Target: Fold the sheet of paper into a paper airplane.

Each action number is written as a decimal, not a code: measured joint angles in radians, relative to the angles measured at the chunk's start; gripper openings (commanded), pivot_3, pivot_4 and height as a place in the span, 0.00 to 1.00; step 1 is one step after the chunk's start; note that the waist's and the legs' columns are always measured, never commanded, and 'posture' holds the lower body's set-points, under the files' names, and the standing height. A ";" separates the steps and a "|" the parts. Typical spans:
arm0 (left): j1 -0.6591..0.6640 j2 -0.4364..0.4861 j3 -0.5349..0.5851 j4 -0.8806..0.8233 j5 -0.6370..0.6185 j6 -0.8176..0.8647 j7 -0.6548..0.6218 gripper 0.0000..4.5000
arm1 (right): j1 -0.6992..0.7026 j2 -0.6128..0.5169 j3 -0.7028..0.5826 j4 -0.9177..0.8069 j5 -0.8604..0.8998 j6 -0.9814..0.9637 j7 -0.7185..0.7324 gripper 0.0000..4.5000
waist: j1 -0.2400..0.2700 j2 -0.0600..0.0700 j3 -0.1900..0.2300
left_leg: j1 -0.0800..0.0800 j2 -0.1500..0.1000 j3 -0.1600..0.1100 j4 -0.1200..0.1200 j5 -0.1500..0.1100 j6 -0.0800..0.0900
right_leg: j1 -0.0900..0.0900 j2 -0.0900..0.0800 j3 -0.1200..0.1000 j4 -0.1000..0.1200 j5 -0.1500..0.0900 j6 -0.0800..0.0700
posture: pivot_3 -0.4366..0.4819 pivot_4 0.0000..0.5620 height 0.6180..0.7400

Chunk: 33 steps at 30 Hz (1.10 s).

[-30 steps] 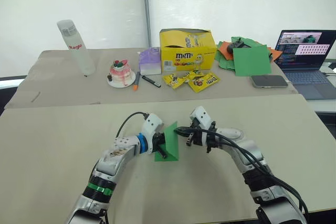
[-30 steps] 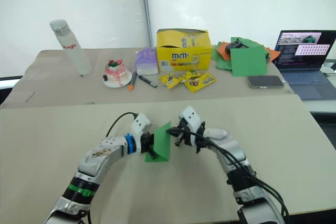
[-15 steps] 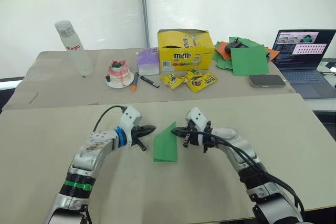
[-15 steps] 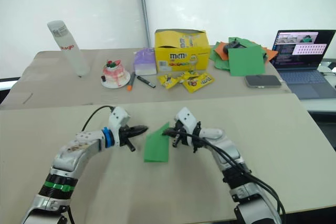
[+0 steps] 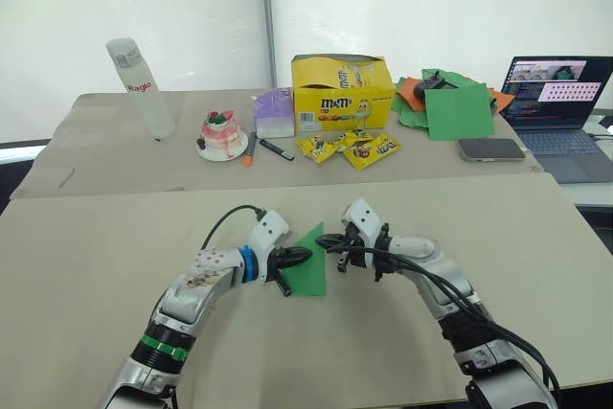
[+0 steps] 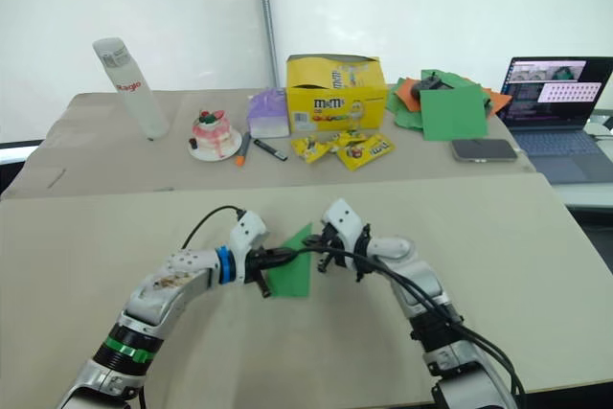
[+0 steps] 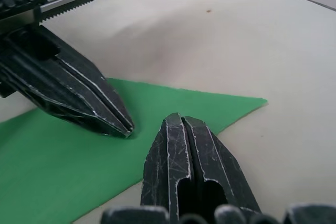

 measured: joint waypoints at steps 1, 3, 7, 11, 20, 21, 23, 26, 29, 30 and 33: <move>0.000 0.002 -0.007 -0.004 0.011 -0.004 0.003 0.01 | 0.001 0.000 -0.002 0.000 0.003 0.000 0.000 0.00 | 0.000 0.000 0.000 | 0.000 0.000 0.000 0.000 0.000 0.000 | 0.000 0.000 0.000 0.000 0.000 0.000 | 0.48 0.27 1.00; -0.002 0.004 -0.019 -0.006 0.029 -0.016 0.005 0.01 | 0.000 0.002 -0.003 0.007 0.005 -0.006 0.001 0.00 | 0.001 0.000 0.000 | 0.000 0.000 0.000 0.000 0.000 0.000 | 0.000 0.000 0.000 0.000 0.000 0.000 | 0.48 0.27 1.00; -0.002 0.003 -0.024 -0.007 0.031 -0.016 0.005 0.01 | -0.033 0.019 0.002 0.078 -0.007 -0.064 0.000 0.00 | -0.005 0.000 0.000 | 0.000 0.000 0.000 0.000 0.000 0.000 | 0.000 0.000 0.000 0.000 0.000 0.000 | 0.48 0.27 1.00; -0.002 0.007 -0.024 -0.007 0.033 -0.016 0.004 0.01 | -0.148 0.041 0.000 0.260 -0.044 -0.154 -0.021 0.00 | -0.008 0.001 -0.001 | 0.001 0.000 0.001 0.000 0.000 -0.001 | 0.000 0.001 0.000 0.001 0.000 0.000 | 0.48 0.27 1.00; 0.002 0.011 0.005 -0.012 0.021 0.004 0.008 0.01 | -0.259 0.062 -0.069 0.506 -0.043 -0.290 -0.027 0.00 | -0.007 0.001 0.000 | 0.001 0.000 0.000 0.000 0.000 0.000 | 0.000 0.000 0.000 0.001 0.000 0.000 | 0.48 0.27 1.00; 0.003 0.011 0.010 -0.014 0.019 0.006 0.009 0.01 | -0.253 0.057 -0.082 0.506 -0.038 -0.298 -0.012 0.00 | -0.007 0.001 0.000 | 0.000 0.000 0.000 0.000 0.000 0.000 | 0.000 0.000 0.000 0.001 0.000 0.000 | 0.48 0.27 1.00; 0.006 0.008 0.018 -0.015 0.015 0.010 0.014 0.01 | -0.230 0.044 -0.096 0.480 -0.019 -0.310 0.023 0.00 | -0.009 0.002 0.000 | -0.001 0.000 0.000 0.000 0.000 0.000 | -0.001 0.000 0.000 0.001 0.000 0.000 | 0.48 0.27 1.00; 0.005 0.003 0.022 -0.016 0.015 0.017 0.022 0.01 | -0.187 0.002 -0.057 0.416 -0.069 -0.367 0.054 0.00 | -0.011 0.002 0.000 | -0.001 0.000 0.000 0.000 0.000 0.000 | -0.001 0.000 0.000 0.001 0.000 0.000 | 0.48 0.27 1.00; 0.001 0.002 0.022 -0.013 0.022 0.015 0.029 0.01 | -0.145 0.010 -0.041 0.372 -0.078 -0.394 0.069 0.00 | -0.012 0.003 0.000 | -0.001 0.000 0.000 0.000 0.000 0.000 | -0.001 0.000 0.000 0.001 0.000 0.000 | 0.48 0.27 1.00; -0.002 -0.001 0.021 -0.010 0.024 0.015 0.030 0.01 | -0.138 0.013 -0.037 0.362 -0.085 -0.400 0.070 0.00 | -0.012 0.003 0.000 | -0.001 0.000 0.000 0.000 0.000 -0.001 | -0.001 0.000 0.000 0.001 0.000 0.000 | 0.48 0.27 1.00; -0.006 0.000 0.012 -0.004 0.033 0.001 0.030 0.01 | -0.134 0.016 -0.033 0.357 -0.098 -0.420 0.068 0.00 | -0.012 0.003 0.000 | -0.001 0.000 0.000 0.000 0.000 0.000 | -0.001 0.000 0.000 0.001 0.000 0.000 | 0.48 0.27 1.00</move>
